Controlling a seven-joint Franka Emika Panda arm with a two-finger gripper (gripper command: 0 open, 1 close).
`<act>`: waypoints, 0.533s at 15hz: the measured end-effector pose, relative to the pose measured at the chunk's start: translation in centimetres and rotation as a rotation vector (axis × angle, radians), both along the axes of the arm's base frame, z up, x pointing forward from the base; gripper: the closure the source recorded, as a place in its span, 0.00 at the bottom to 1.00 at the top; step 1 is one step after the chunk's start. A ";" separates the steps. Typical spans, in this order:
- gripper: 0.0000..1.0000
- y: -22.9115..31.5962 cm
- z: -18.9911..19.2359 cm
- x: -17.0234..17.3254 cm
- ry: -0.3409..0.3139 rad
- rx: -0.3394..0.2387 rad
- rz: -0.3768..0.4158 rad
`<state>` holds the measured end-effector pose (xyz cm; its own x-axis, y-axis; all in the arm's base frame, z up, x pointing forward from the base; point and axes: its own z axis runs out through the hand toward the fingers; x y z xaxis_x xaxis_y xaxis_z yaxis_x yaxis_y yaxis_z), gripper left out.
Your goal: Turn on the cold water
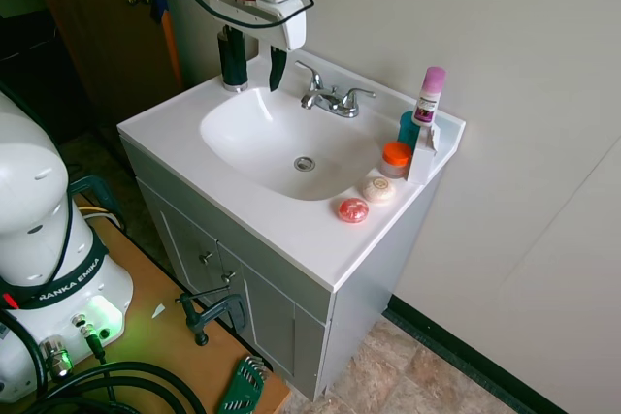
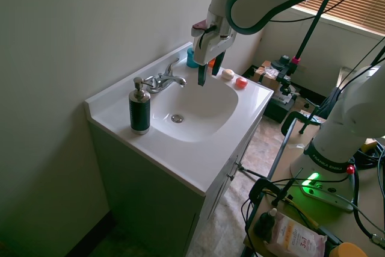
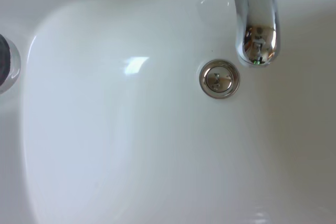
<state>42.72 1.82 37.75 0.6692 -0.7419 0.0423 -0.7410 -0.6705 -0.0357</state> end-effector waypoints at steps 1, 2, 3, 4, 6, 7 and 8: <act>0.00 0.0 0.0 0.0 0.001 0.003 -0.002; 0.00 0.0 0.0 0.0 0.002 0.006 -0.005; 0.00 -0.1 -0.1 -0.1 0.002 0.001 -0.005; 0.00 -0.6 -0.4 -0.1 -0.001 -0.011 -0.010; 0.00 -2.9 -1.4 0.5 -0.041 -0.065 -0.050; 0.00 -4.4 -1.8 1.3 -0.074 -0.089 -0.084; 0.00 -5.9 -2.1 2.5 -0.112 -0.112 -0.119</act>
